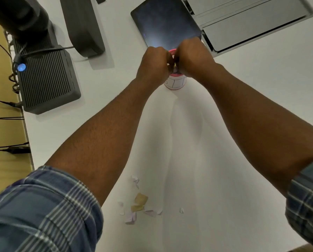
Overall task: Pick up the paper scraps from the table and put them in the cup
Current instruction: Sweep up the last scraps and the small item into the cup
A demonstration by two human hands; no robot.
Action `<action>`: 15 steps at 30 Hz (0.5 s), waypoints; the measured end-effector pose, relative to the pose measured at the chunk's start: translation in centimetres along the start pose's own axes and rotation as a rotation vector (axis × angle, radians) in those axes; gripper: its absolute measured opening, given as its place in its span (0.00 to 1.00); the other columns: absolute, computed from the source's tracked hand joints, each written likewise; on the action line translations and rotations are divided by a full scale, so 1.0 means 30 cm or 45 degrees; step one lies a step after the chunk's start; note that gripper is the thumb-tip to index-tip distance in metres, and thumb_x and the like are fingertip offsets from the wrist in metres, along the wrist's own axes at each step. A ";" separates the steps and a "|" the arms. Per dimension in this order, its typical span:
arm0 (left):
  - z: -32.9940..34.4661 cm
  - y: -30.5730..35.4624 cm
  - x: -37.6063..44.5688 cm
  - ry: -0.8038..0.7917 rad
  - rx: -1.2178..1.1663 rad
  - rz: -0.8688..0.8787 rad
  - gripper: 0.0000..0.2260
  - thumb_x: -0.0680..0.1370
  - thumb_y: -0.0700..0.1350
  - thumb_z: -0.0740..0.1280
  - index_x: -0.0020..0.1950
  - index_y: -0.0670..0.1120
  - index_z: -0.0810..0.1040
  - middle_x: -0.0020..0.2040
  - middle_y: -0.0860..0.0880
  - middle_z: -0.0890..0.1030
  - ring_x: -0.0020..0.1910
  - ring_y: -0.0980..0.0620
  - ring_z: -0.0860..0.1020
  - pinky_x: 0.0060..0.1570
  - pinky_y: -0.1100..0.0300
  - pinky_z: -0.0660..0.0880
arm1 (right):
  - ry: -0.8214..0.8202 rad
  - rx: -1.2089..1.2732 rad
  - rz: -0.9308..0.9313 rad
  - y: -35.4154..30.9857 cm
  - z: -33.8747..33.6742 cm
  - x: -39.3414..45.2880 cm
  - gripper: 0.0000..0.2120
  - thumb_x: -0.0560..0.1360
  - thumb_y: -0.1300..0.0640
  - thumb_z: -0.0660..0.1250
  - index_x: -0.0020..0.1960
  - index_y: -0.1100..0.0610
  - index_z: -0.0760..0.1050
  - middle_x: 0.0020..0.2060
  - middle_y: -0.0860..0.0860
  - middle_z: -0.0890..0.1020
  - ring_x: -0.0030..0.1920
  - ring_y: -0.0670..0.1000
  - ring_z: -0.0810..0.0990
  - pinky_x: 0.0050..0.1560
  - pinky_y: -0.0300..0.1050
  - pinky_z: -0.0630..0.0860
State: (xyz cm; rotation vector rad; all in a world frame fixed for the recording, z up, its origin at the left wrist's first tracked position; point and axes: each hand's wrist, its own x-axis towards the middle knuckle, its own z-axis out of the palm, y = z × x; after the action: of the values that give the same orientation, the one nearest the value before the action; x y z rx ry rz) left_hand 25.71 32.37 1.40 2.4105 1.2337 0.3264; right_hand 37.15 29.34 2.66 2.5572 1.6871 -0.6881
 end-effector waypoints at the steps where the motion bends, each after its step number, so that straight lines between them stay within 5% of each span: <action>1: 0.010 -0.003 0.002 -0.001 0.044 0.023 0.08 0.76 0.43 0.66 0.50 0.44 0.84 0.47 0.44 0.84 0.47 0.49 0.78 0.52 0.62 0.75 | -0.072 0.019 0.013 -0.006 -0.001 0.004 0.18 0.80 0.59 0.61 0.68 0.64 0.69 0.63 0.61 0.75 0.65 0.59 0.72 0.67 0.49 0.65; 5: 0.021 0.010 0.026 -0.094 0.197 0.051 0.07 0.77 0.43 0.63 0.46 0.41 0.78 0.45 0.42 0.77 0.46 0.47 0.73 0.46 0.56 0.74 | 0.020 -0.091 -0.091 -0.009 0.005 0.002 0.12 0.78 0.62 0.60 0.59 0.67 0.75 0.49 0.61 0.77 0.56 0.62 0.77 0.53 0.51 0.72; 10: 0.022 0.004 0.046 -0.211 0.234 0.072 0.10 0.75 0.42 0.65 0.56 0.41 0.76 0.47 0.43 0.77 0.45 0.49 0.74 0.44 0.58 0.73 | -0.013 -0.119 -0.103 -0.037 0.007 0.003 0.13 0.78 0.60 0.62 0.60 0.66 0.73 0.54 0.63 0.78 0.55 0.61 0.78 0.59 0.51 0.72; 15: -0.038 -0.008 0.018 -0.230 0.145 0.107 0.11 0.77 0.41 0.61 0.52 0.41 0.82 0.46 0.43 0.83 0.45 0.46 0.79 0.44 0.61 0.72 | 0.125 -0.061 -0.008 -0.025 -0.005 -0.005 0.14 0.78 0.60 0.63 0.61 0.65 0.73 0.49 0.61 0.76 0.55 0.60 0.77 0.58 0.51 0.72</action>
State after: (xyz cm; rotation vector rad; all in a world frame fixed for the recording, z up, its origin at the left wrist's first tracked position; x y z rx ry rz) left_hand 25.42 33.23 2.31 2.5289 1.1004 0.0612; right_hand 36.49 29.58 3.03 2.5948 1.7172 -0.5240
